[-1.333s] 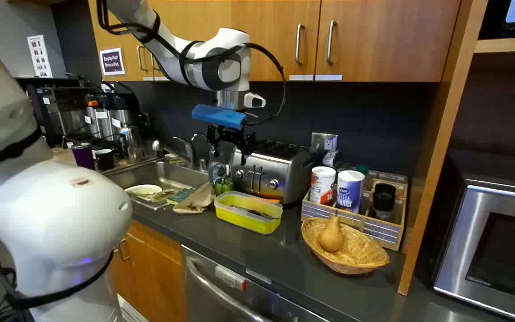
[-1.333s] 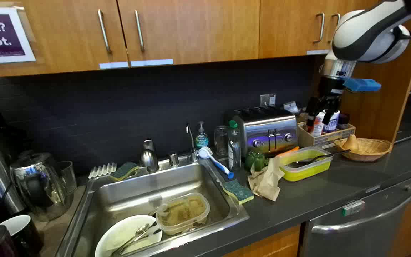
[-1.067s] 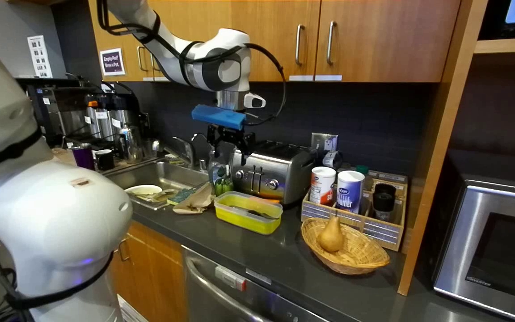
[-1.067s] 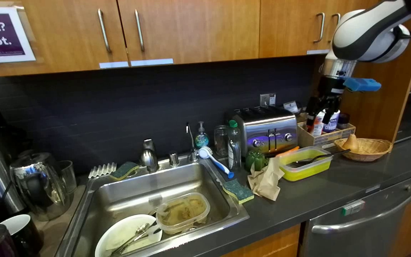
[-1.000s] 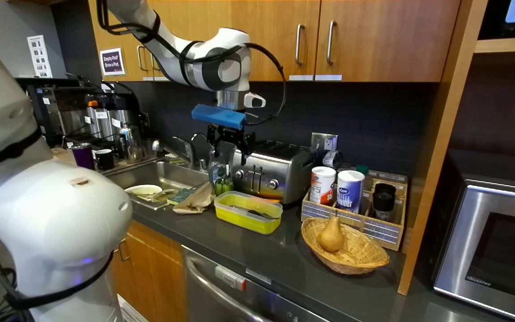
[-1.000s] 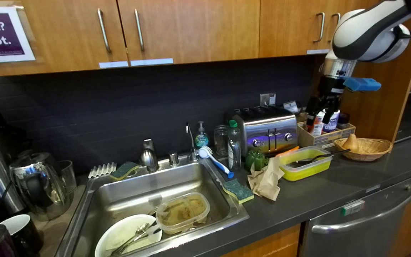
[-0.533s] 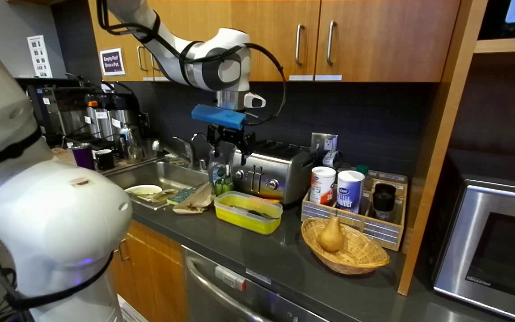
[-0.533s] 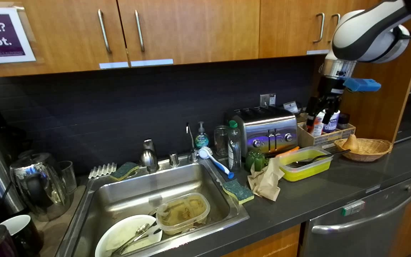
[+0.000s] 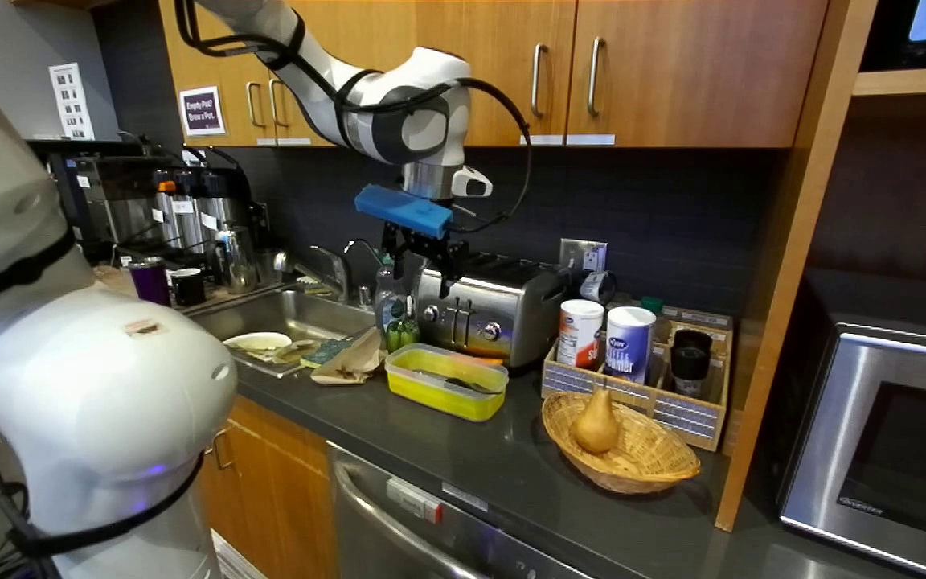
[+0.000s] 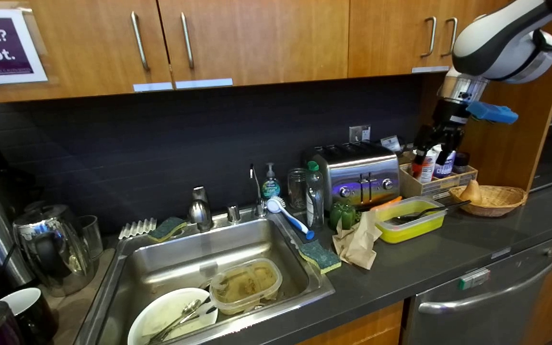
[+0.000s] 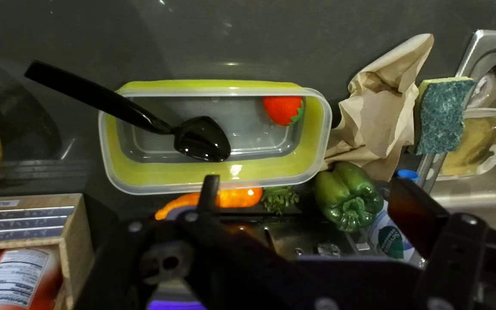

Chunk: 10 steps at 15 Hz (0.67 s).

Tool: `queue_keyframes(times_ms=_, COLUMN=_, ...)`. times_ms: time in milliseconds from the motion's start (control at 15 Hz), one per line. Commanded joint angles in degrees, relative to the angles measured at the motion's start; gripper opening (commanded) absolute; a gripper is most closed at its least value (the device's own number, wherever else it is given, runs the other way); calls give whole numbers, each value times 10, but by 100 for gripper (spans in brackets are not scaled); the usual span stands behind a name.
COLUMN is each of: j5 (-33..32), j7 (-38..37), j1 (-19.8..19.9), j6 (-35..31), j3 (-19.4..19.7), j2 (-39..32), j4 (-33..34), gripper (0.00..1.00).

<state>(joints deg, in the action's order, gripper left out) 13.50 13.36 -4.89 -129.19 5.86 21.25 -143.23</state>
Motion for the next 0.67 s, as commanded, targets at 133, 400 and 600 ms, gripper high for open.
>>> queue_keyframes(times_ms=133, j5=24, j7=53, j1=30, j6=8, j3=43, j2=-2, j4=3, gripper=100)
queue_keyframes(times_ms=400, j5=25, j7=104, j1=49, j6=16, j3=79, j2=-17, j4=6, gripper=100)
queue_keyframes(times_ms=600, j5=47, j7=155, j1=52, j6=24, j3=104, j2=-34, j4=10, gripper=100)
